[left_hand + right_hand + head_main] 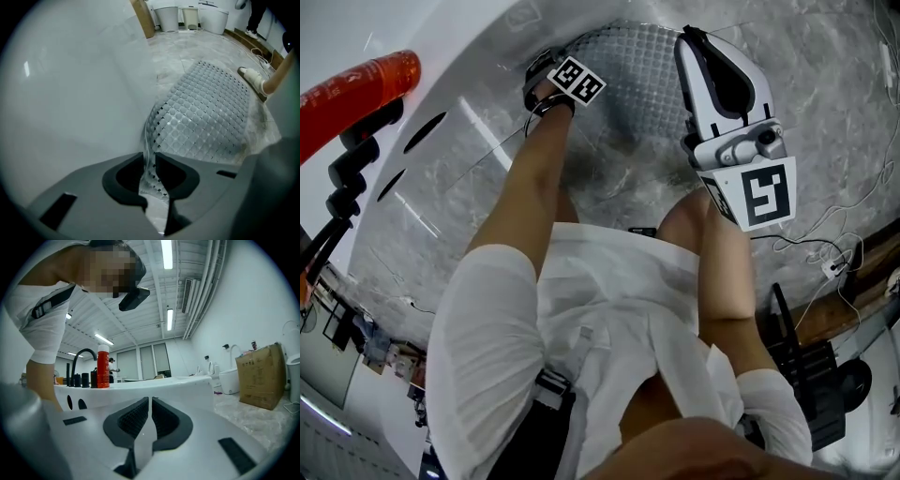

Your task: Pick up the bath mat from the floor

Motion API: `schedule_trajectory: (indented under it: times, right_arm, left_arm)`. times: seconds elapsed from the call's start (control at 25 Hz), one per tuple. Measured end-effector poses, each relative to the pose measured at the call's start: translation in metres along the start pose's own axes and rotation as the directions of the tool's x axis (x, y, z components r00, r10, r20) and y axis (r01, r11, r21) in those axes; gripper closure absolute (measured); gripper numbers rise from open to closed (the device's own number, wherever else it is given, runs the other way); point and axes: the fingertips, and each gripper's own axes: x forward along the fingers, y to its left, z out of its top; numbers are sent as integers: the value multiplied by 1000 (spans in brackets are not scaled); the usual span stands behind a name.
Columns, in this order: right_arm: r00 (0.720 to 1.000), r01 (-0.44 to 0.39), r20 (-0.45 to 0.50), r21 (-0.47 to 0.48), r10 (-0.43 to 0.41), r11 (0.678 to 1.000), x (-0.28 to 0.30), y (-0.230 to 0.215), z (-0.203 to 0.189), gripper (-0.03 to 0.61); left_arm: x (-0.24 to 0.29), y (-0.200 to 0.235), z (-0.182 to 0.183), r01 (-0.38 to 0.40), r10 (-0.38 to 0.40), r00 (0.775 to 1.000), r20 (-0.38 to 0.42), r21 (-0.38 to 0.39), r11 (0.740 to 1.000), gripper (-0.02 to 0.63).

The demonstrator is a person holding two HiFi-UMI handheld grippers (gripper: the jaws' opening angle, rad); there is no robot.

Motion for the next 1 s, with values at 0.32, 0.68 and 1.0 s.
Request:
schedule_trajectory:
  times: [0.32,0.68,1.0]
  right_arm:
    - [999,24,-35,33,-23,999,-2,-4,-13,549]
    - [991,115,-74,22,-113,993,-17,-31,43,548]
    - [980,177,-91,-6,-177,984,-51,-53,112,549]
  left_arm:
    - [-2,3,-9,48,-50,998,-31,-48,998,592]
    - [-83,14,5,225,-227,974,-20,-72,972,600]
    - [-175,-3,20,363,-364,931,-25,-51,930,601]
